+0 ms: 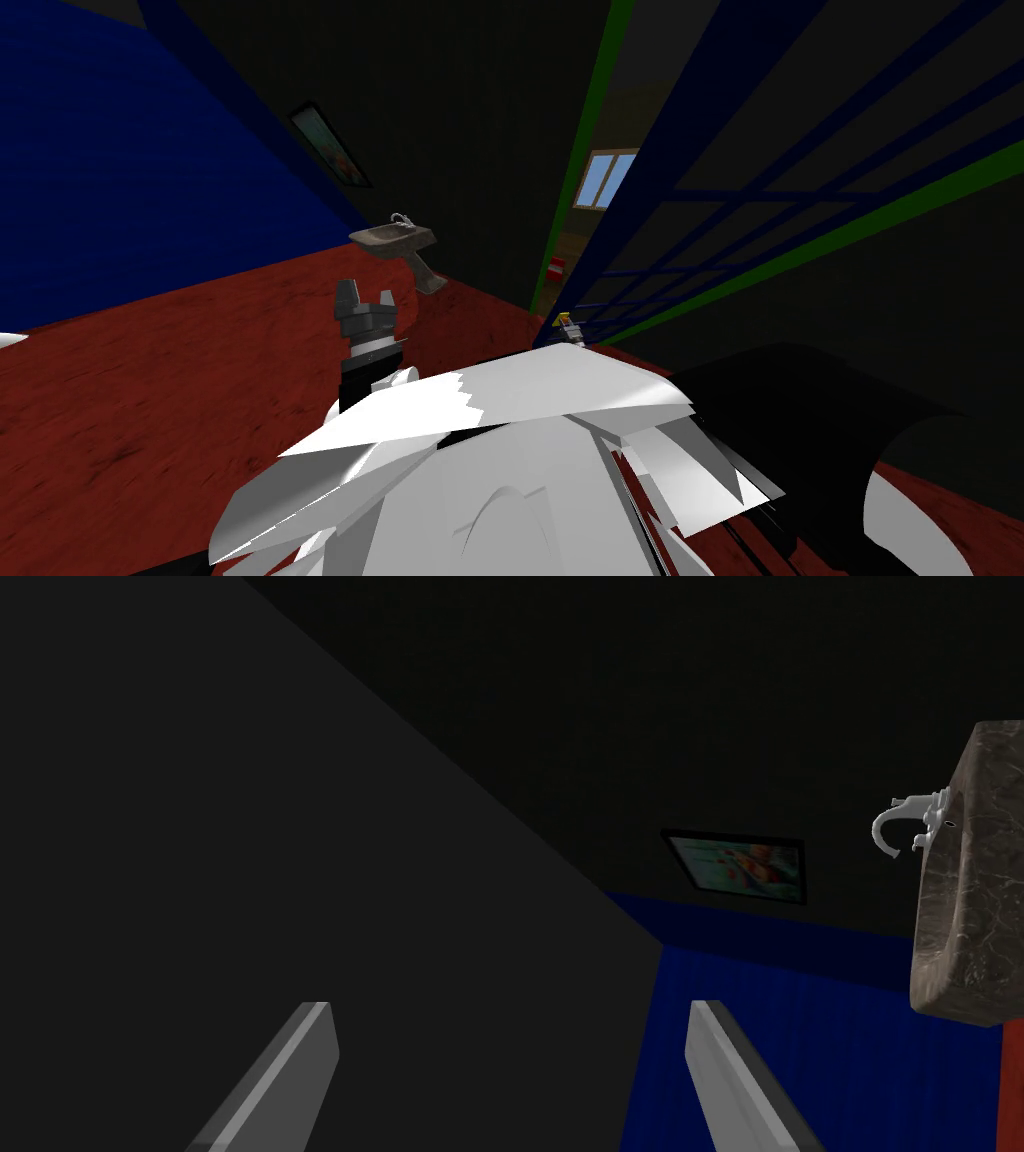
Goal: Pull the door open
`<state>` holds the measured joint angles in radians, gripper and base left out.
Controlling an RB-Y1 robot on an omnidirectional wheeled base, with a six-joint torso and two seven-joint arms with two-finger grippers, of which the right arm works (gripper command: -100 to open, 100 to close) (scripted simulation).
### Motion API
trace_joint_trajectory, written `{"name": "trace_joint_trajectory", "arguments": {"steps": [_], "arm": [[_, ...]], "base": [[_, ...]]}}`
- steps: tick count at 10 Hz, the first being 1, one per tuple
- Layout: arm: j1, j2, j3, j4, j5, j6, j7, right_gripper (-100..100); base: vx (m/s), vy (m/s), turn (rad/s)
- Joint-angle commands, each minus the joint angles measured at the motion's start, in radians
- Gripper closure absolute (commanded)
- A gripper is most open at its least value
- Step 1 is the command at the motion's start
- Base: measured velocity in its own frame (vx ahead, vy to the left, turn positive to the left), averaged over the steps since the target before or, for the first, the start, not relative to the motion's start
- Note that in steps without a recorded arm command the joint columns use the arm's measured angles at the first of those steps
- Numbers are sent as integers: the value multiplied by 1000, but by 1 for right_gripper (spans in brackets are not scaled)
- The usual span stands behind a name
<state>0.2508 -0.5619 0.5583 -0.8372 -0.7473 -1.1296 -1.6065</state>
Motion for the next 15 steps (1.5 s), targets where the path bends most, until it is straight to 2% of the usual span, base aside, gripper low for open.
{"name": "trace_joint_trajectory", "arguments": {"steps": [1,2,3,4,9,11,12,13,15], "arm": [[17,-10,18,-3,12,-20,-16,100],[10,-7,10,0,7,-14,-10,100],[15,-13,26,13,14,-32,-24,100],[16,-15,29,16,15,-37,-27,100],[21,-37,72,55,33,-98,-71,100],[22,-45,85,67,38,-118,-85,100],[19,-40,81,63,37,-111,-78,100],[18,-44,94,80,38,-128,-90,100],[16,-47,104,94,38,-142,-99,100]], "base": [[-230,-23,64],[-101,-13,6],[-173,-32,136],[-242,-56,132],[-213,-53,156],[-205,-61,134],[-91,-9,33],[-159,-20,182],[-224,-49,145]]}}
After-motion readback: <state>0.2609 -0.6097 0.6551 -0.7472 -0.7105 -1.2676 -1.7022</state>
